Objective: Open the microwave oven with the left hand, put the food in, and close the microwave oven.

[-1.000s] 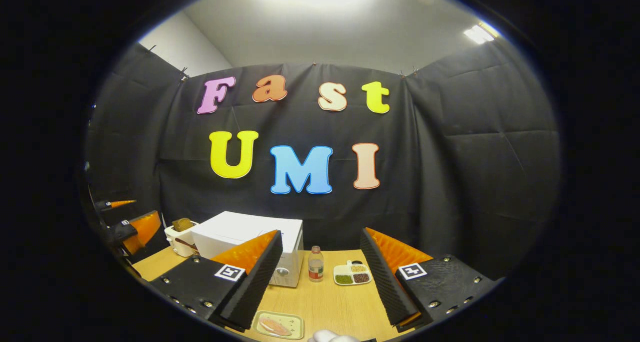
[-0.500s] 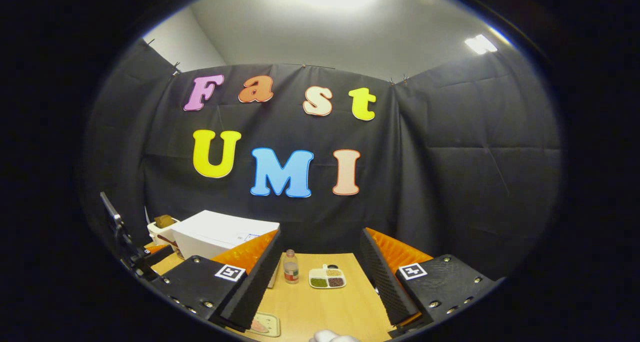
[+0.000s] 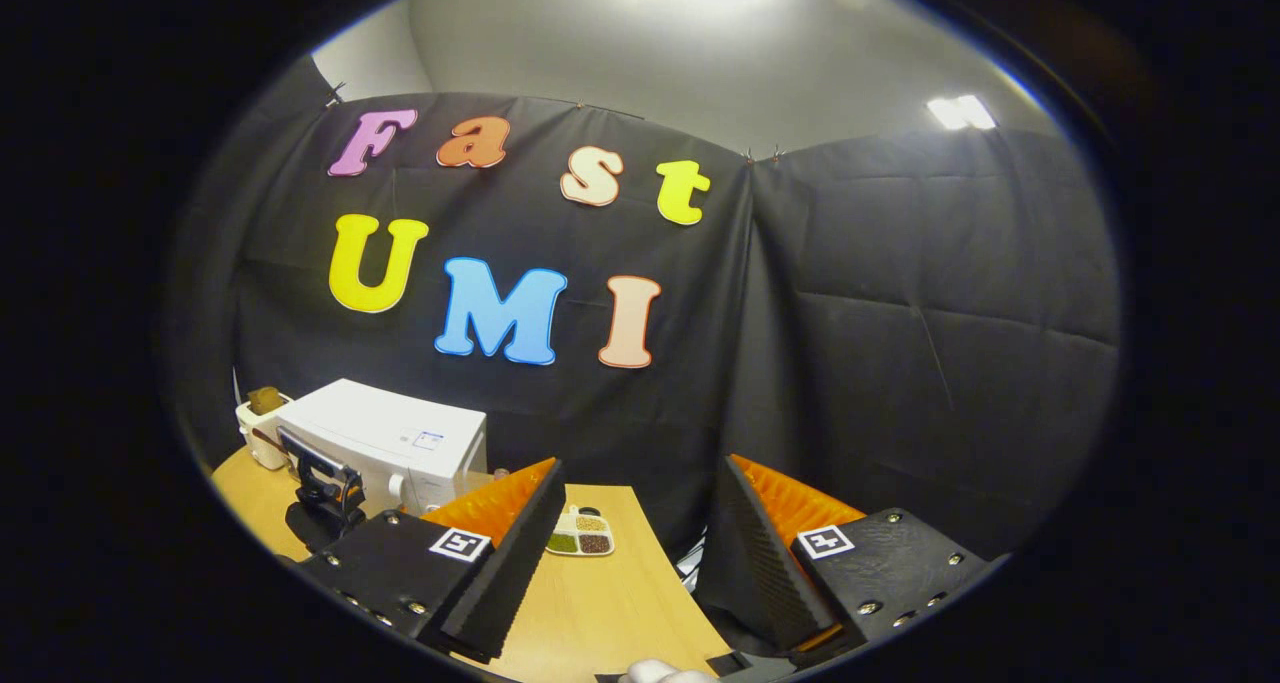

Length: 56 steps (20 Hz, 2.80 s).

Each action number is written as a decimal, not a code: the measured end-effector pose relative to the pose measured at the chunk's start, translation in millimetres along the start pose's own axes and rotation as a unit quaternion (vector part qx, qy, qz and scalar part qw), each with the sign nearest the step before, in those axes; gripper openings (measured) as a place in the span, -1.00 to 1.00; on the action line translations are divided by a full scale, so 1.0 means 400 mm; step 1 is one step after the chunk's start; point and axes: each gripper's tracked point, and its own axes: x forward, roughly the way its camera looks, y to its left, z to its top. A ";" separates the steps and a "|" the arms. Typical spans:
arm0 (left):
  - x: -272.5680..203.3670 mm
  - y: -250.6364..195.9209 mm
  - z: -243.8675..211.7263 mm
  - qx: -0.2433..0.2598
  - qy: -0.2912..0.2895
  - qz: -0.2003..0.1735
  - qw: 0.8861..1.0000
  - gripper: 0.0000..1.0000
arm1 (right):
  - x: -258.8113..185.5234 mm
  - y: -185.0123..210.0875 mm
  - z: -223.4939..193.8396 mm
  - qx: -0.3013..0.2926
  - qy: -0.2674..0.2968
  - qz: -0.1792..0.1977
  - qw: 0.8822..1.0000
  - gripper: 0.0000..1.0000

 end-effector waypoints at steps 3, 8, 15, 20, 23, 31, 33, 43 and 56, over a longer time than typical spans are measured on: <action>0.079 -0.008 -0.013 0.003 0.001 0.001 1.000 1.00 | 0.015 0.001 -0.018 -0.005 0.012 -0.007 1.000 0.92; 0.127 -0.007 -0.027 -0.006 0.007 0.000 1.000 0.71 | 0.032 0.001 -0.034 -0.005 0.022 -0.010 1.000 0.92; 0.129 -0.006 -0.045 -0.012 0.018 -0.020 1.000 -0.34 | 0.034 0.001 -0.048 -0.004 0.025 -0.009 1.000 0.92; 0.129 -0.007 -0.052 -0.008 0.031 -0.026 0.999 -0.55 | 0.038 0.018 -0.053 0.004 0.031 0.000 1.000 0.92; 0.127 -0.006 -0.053 -0.007 0.039 -0.030 0.999 -0.65 | 0.032 0.024 -0.045 0.004 0.027 0.004 1.000 0.92; -0.034 0.022 -0.079 0.018 0.035 -0.023 0.999 -0.65 | 0.036 0.032 -0.041 0.018 0.024 0.028 0.999 0.92; -0.046 0.028 -0.083 0.025 0.043 -0.018 0.999 -0.53 | 0.043 0.028 -0.037 0.015 0.022 0.035 0.999 0.92; -0.096 0.113 -0.097 0.007 0.048 0.006 0.999 0.94 | 0.016 0.055 -0.048 0.017 0.020 0.066 0.997 0.92; -0.399 0.302 -0.129 0.039 0.052 0.041 0.997 1.00 | -0.028 0.254 -0.082 0.027 0.036 0.166 0.985 0.92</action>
